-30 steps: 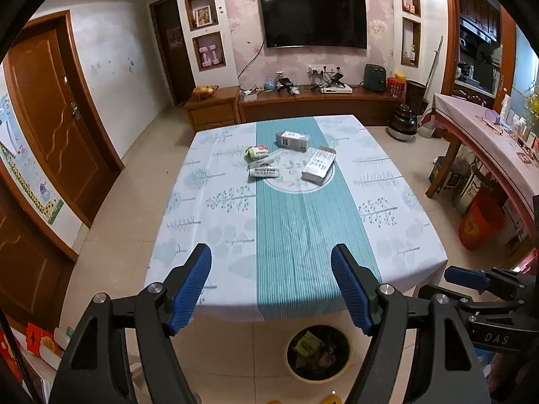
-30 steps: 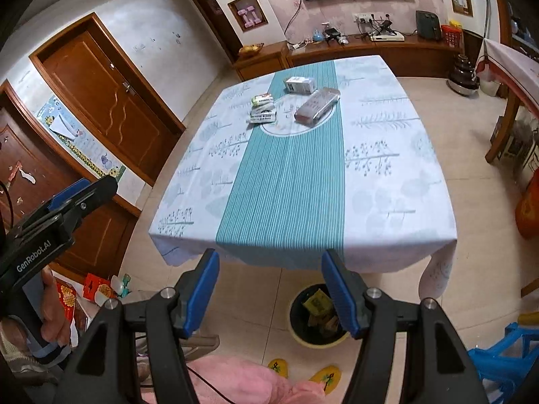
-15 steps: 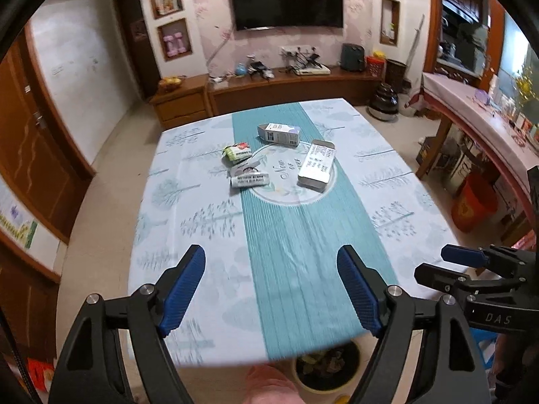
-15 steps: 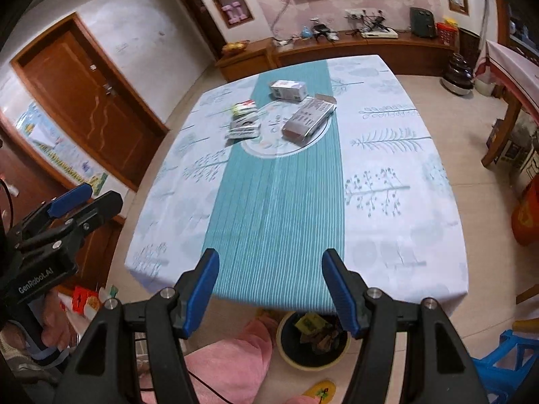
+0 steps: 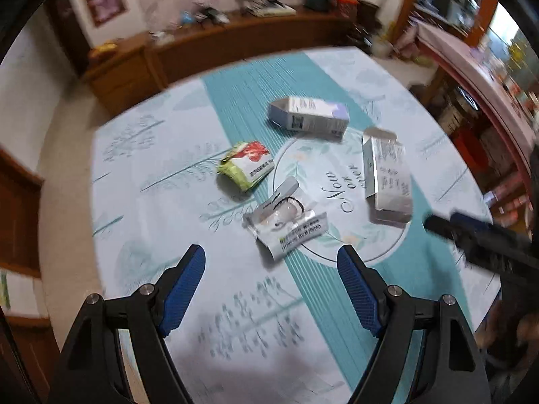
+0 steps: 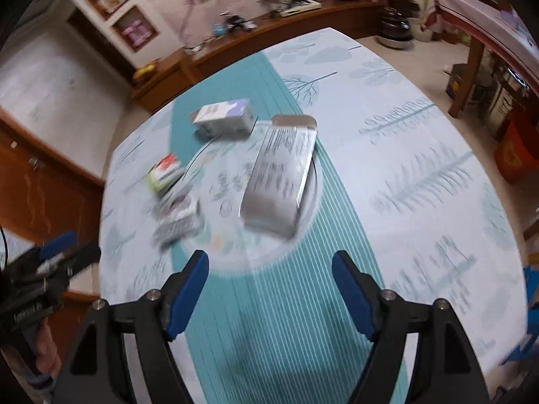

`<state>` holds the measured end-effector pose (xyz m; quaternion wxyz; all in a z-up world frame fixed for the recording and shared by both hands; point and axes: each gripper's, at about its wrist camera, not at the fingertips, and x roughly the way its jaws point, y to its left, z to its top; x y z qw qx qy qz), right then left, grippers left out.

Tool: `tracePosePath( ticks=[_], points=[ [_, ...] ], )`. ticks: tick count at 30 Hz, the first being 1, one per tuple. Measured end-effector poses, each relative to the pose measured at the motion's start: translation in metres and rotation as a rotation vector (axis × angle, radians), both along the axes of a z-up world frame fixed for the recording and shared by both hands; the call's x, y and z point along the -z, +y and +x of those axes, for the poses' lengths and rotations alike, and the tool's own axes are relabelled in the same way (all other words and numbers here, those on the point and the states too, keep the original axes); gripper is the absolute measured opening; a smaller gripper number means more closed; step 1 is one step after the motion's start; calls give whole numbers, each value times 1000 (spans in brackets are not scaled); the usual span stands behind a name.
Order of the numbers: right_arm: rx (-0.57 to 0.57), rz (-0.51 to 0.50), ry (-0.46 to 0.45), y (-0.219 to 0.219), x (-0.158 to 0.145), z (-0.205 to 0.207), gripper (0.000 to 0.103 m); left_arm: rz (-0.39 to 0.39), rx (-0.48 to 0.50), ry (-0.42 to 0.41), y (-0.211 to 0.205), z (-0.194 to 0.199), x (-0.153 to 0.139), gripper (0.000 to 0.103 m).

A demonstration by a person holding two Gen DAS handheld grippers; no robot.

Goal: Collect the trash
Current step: 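Grasp the white sachet with left tool while right tool grasps silver-white box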

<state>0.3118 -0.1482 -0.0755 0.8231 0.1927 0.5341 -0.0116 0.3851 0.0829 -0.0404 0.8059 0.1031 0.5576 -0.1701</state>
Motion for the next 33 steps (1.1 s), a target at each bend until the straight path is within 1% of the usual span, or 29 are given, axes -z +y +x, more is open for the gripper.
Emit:
tracePosePath(
  ticks=[2,6,8,10,12,14,15,16,18,19,21,24,26,29,30,31,32,33],
  points=[
    [39,-19,23,1,13,23,76,18,76,43,-4,15,17,79],
    [91,-56,55,3,33,60,76,59,212,62,-17,32,40,79],
    [97,-68,75,5,40,70,76,77,264,70,-25,37,47,79],
    [100,-97,92,7,48,78,76,99,299,58,-32,41,54,79],
    [103,-126,121,9,57,83,78,122,327,59,-37,46,61,79],
    [95,-155,102,13,58,84,78,142,346,62,-42,50,68,79],
    [88,-169,104,15,59,85,73,151,353,65,-45,52,71,79],
    [82,-184,102,16,58,85,72,161,362,74,-47,54,76,79],
    [70,-224,98,19,58,82,63,176,377,95,-51,56,83,79],
    [68,-232,95,19,58,81,63,181,386,106,-52,57,85,79],
    [65,-210,87,16,57,75,62,198,409,123,-60,59,93,79],
    [60,-212,88,15,57,66,62,225,416,139,-65,64,101,79],
    [59,-211,87,14,57,60,62,218,406,170,-68,69,106,77],
    [68,-192,80,12,57,51,62,180,384,203,-71,76,106,65],
    [72,-184,79,11,57,47,62,175,375,197,-72,77,105,57],
    [74,-176,78,11,56,45,62,171,367,194,-72,78,104,47],
    [76,-166,77,10,56,42,62,168,357,191,-73,79,102,38],
    [76,-153,76,10,56,37,62,168,342,188,-73,80,101,18]
  ],
)
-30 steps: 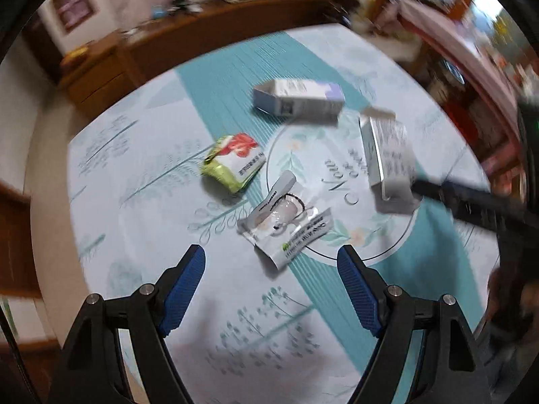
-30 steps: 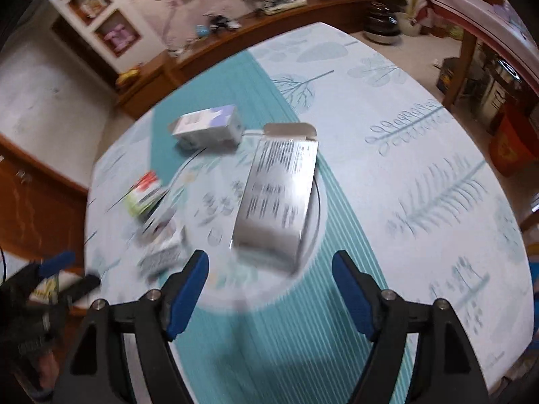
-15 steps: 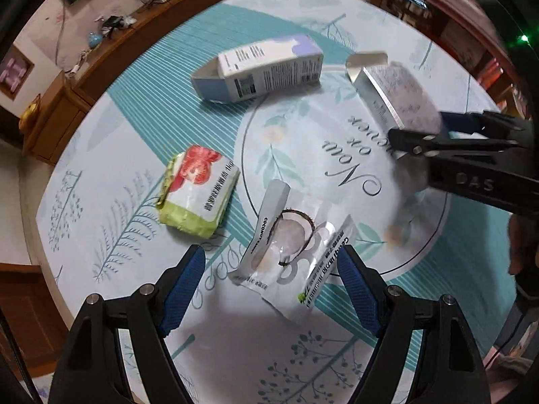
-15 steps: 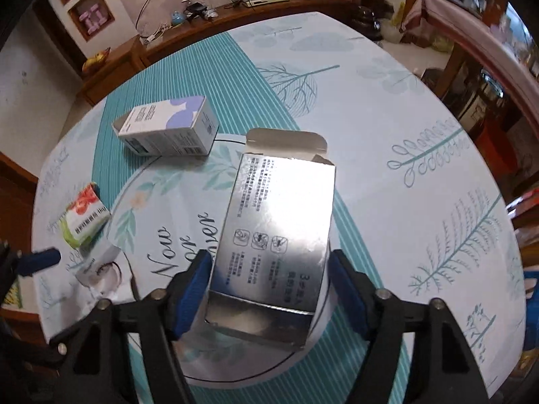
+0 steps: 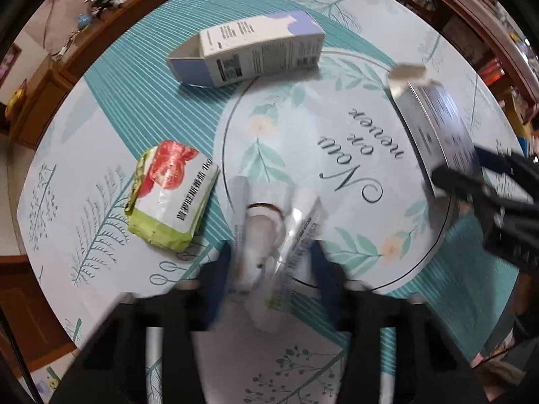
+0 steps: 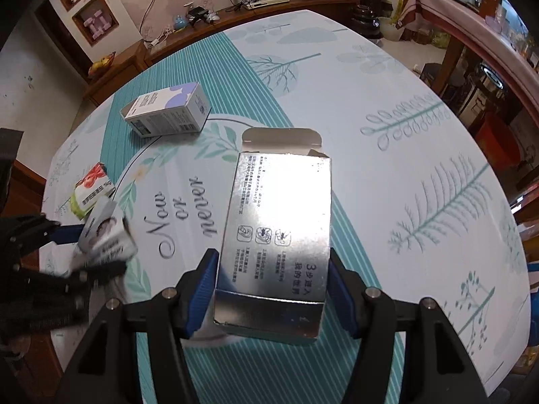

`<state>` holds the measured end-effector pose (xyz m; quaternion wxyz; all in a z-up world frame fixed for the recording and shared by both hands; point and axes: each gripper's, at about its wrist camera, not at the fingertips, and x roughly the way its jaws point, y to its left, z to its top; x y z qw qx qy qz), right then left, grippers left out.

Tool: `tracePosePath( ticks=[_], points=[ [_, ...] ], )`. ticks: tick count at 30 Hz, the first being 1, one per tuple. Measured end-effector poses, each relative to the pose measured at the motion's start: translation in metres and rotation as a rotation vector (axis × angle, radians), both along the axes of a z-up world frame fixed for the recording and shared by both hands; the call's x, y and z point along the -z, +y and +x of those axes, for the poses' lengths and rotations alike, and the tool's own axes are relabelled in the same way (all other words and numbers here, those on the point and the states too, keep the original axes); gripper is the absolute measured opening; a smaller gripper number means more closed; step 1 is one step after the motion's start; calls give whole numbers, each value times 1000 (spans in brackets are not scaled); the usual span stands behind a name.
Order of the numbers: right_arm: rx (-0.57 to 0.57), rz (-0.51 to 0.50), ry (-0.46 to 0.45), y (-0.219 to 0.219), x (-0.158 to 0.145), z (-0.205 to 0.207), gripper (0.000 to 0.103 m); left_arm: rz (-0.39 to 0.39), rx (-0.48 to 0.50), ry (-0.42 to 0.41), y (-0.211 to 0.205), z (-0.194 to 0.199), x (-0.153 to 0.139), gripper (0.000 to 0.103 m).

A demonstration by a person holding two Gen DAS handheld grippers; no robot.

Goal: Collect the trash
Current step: 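Grasp the white sachet with left tool while right tool grasps silver-white box, then carry the white sachet and silver-white box over the floor bin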

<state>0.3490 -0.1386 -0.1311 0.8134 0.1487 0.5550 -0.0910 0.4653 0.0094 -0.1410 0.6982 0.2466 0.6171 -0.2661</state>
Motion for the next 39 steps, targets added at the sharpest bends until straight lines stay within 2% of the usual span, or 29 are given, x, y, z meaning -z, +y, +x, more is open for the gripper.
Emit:
tracePosePath(
  ticks=[1,7,12,18,25,30,32,39],
  points=[
    [0,8,-1,-2,-1,0,62,6,-22,5,1,2,-1,10],
    [3,75,-38,-6,-10,-25,62,-27,-125,3,11,-5,-13,9],
    [-8,145,-65,-15,-27,-54,62,-58,-151,-30,6,-49,-44,9],
    [-21,276,-73,-34,-43,-98,62,-116,-159,-73,-20,-125,-84,9],
    [-115,346,-111,-58,-71,-170,62,-157,-197,-108,-56,-234,-114,9],
    [-216,363,-129,-84,-88,-231,62,-165,-262,-112,-79,-303,-111,9],
    [-241,369,-130,-96,-93,-254,62,-170,-293,-100,-91,-336,-111,9],
    [-290,382,-114,-137,-94,-322,62,-142,-326,-85,-128,-412,-101,9]
  ],
)
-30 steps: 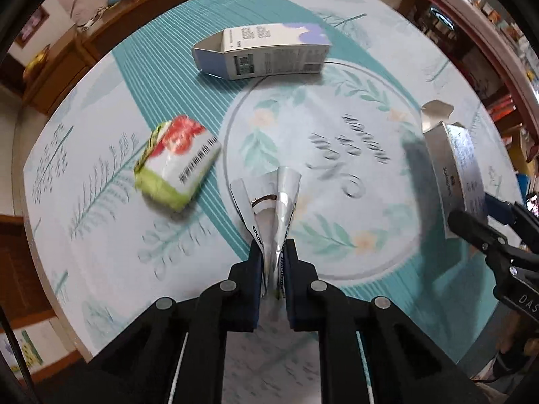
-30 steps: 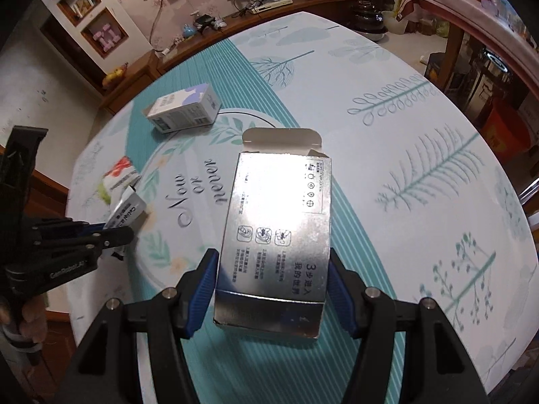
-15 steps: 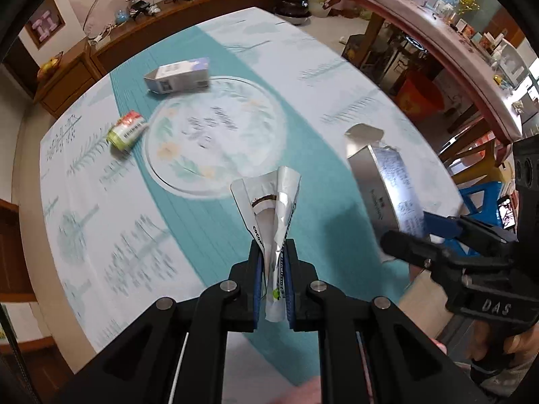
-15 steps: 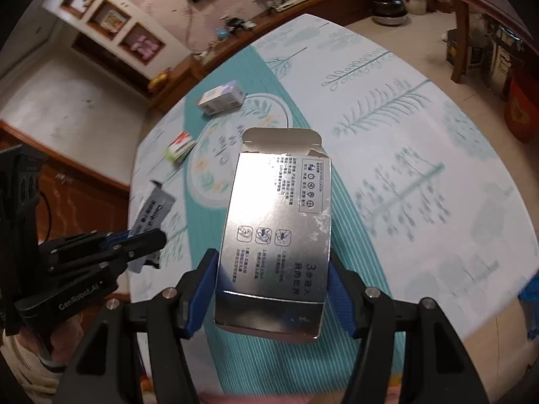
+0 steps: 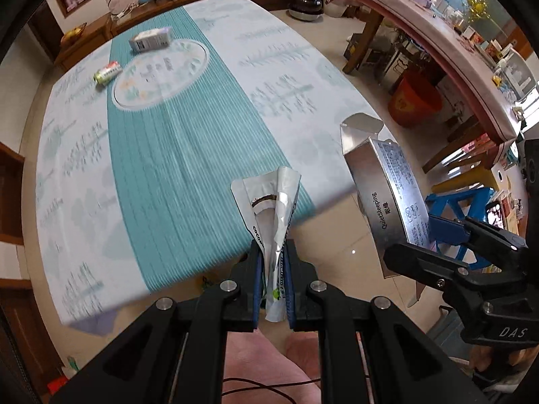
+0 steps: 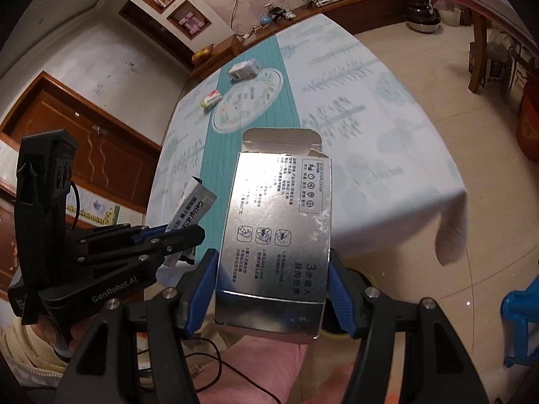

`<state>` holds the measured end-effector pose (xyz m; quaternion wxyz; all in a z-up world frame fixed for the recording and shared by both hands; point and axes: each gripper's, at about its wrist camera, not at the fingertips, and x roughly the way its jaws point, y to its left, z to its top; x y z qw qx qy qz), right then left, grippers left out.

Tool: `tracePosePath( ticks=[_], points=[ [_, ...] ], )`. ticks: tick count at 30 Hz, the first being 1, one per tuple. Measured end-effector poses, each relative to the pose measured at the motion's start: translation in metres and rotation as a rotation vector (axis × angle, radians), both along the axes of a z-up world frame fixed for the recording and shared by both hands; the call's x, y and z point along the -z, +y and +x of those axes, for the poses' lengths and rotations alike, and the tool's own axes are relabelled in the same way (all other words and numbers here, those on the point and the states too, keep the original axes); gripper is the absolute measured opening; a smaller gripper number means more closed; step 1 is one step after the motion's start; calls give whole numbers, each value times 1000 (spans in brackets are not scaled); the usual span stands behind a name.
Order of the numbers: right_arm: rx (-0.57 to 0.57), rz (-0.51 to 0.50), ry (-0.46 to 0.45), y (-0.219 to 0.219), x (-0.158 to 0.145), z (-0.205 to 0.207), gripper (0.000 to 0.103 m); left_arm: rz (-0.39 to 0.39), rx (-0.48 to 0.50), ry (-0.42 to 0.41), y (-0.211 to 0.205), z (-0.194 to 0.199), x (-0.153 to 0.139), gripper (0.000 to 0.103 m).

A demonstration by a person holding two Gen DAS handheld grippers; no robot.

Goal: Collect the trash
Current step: 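Carry the white sachet and silver-white box over the floor bin, then open left tool dropping the sachet while right tool releases box into bin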

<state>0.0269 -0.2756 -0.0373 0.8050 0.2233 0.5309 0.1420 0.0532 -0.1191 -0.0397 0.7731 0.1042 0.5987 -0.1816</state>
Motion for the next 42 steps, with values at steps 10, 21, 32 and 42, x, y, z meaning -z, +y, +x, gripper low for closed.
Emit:
tracePosePath(
  ticks=[10,21,32,42],
  points=[
    [-5,64,110,-9,41,-56,62,71,-11,76,-4,-49,38,9],
    [-7,0,285,16,168,-76,62,66,-40,206,10,-69,174,9],
    [-14,-85,407,40,335,-58,62,73,-69,232,19,-54,318,20],
    [-26,-151,415,49,401,-46,62,86,-136,218,44,-44,365,62]
  ],
)
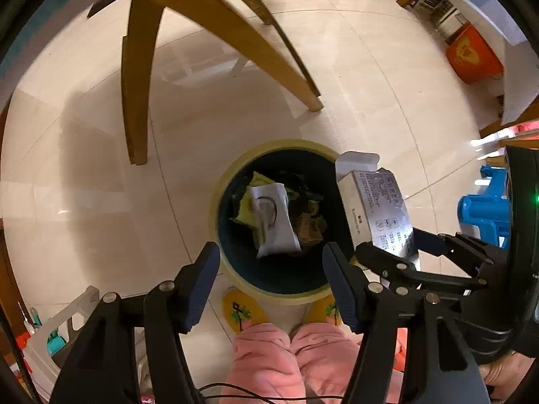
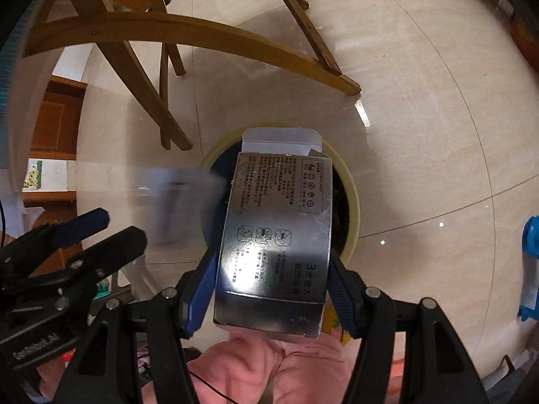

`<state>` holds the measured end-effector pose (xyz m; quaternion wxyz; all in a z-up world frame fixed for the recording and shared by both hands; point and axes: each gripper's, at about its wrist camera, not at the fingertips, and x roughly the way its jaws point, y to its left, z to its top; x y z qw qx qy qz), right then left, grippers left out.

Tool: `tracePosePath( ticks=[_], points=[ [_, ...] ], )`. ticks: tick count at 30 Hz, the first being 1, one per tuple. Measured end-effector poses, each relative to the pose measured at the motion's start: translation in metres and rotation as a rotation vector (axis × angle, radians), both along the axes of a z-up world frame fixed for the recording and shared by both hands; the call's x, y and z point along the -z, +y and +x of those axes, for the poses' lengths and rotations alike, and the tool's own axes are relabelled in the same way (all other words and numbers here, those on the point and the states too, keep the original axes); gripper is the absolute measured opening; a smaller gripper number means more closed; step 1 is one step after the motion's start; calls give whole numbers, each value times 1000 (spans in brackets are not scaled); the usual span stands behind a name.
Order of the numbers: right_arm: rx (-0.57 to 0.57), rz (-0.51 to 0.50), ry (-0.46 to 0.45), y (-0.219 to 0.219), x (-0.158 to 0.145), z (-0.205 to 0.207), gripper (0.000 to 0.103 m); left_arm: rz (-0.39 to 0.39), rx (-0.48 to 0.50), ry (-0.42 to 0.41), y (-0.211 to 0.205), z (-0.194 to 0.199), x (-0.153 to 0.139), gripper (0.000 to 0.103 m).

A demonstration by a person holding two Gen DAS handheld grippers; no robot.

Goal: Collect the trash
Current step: 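Open left tool dropping the sachet while right tool releases box into bin, then raise both open tools back toward the table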

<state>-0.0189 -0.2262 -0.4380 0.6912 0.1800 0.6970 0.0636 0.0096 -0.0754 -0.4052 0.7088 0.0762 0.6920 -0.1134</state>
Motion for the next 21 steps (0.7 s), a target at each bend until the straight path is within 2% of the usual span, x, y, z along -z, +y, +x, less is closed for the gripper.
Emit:
tracePosePath(
  ticks=[6,8,10,11,13,18,21],
  points=[
    [-25,0,-8,12,2,4,63,32,-13,-32,9,-7,-3,62],
    [-22,5,-10,14,-1,6,63,32,-22,-51,18,-10,-13,62],
    [-19,19,-10,17,-1,10,68,32,-35,-72,24,-12,-23,62],
    [-22,20,-13,18,-2,11,76,34,-40,-80,25,-13,-27,62],
    [-40,13,-28,22,-8,13,78,43,-48,-96,29,-18,-37,62],
    [-64,1,-45,25,-39,13,78,29,-59,-109,33,-26,-74,62],
    [-72,-3,-56,23,-64,12,78,16,-53,-134,33,-31,-112,62]
  ],
)
